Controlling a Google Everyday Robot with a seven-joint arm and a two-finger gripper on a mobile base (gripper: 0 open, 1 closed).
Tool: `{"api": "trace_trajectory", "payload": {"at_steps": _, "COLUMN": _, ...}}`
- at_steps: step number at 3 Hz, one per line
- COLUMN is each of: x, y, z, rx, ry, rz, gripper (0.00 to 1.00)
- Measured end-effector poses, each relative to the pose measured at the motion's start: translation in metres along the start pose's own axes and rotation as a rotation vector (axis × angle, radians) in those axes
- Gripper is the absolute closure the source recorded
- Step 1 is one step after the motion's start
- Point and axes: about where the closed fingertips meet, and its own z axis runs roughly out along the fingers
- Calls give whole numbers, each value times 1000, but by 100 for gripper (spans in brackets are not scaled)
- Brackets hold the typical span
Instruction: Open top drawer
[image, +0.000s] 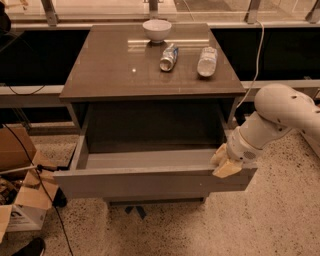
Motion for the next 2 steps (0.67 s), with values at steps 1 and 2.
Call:
{"api": "trace_trajectory", "payload": {"at_steps": 1, "x": 0, "y": 0, "z": 0, "rx": 0, "ry": 0, "rz": 0, "gripper": 37}}
{"api": "trace_trajectory", "payload": {"at_steps": 2, "x": 0, "y": 0, "z": 0, "rx": 0, "ry": 0, "rz": 0, "gripper": 6}}
